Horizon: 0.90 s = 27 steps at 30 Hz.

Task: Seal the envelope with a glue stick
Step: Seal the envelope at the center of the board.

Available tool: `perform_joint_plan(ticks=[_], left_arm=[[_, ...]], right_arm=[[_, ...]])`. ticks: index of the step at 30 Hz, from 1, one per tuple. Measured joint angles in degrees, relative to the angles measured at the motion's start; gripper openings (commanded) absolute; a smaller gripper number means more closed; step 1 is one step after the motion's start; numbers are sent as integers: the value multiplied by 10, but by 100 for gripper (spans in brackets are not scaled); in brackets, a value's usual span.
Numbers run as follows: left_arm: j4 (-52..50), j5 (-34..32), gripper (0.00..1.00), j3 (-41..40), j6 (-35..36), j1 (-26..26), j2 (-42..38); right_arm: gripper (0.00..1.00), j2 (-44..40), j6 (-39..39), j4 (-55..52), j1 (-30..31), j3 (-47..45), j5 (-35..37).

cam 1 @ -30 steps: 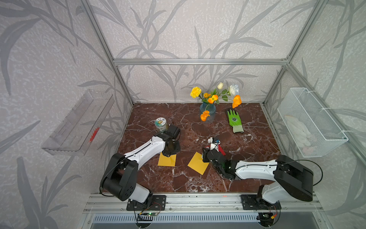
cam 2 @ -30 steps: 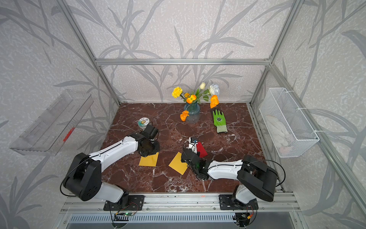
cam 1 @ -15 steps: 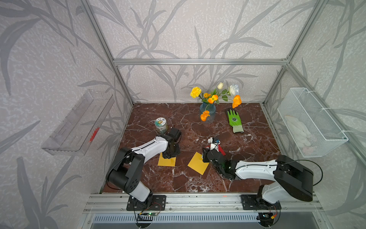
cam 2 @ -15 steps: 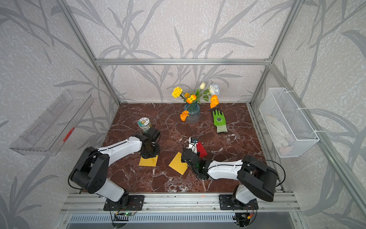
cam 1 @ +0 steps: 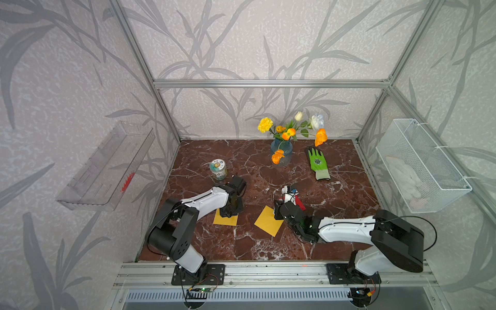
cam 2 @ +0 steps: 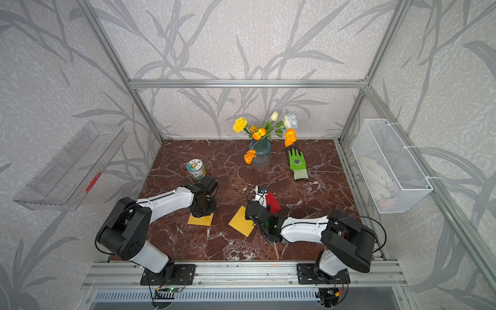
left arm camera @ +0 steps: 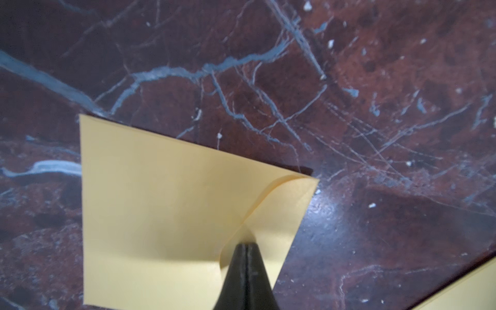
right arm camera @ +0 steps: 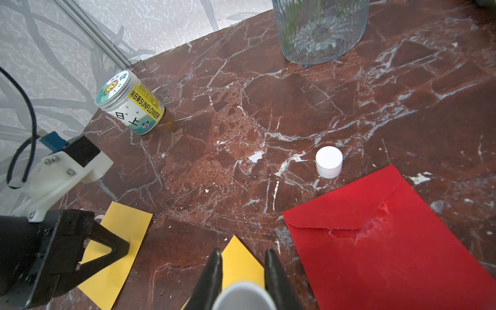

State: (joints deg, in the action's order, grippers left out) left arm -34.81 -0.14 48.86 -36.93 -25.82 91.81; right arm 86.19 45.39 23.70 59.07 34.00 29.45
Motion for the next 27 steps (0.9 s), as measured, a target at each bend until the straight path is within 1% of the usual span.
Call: perform_joint_plan(ticks=[6,12,20,23,27], left_arm=[[13,7,0,-14,-23,-3,-3],[51,28,0,-4,-50,-9,10],[128,80,0,1,-69,-19,16],[125,100,0,2,-68,-22,12],[74,108,2,12,-61,-28,-11]], right_arm=[[0,0,0,-9,0,0,0],[0,0,-2,-17,0,10,0],[0,0,-7,-22,0,11,0],[0,0,-9,-23,0,12,0],[0,-1,-11,-24,0,12,0]])
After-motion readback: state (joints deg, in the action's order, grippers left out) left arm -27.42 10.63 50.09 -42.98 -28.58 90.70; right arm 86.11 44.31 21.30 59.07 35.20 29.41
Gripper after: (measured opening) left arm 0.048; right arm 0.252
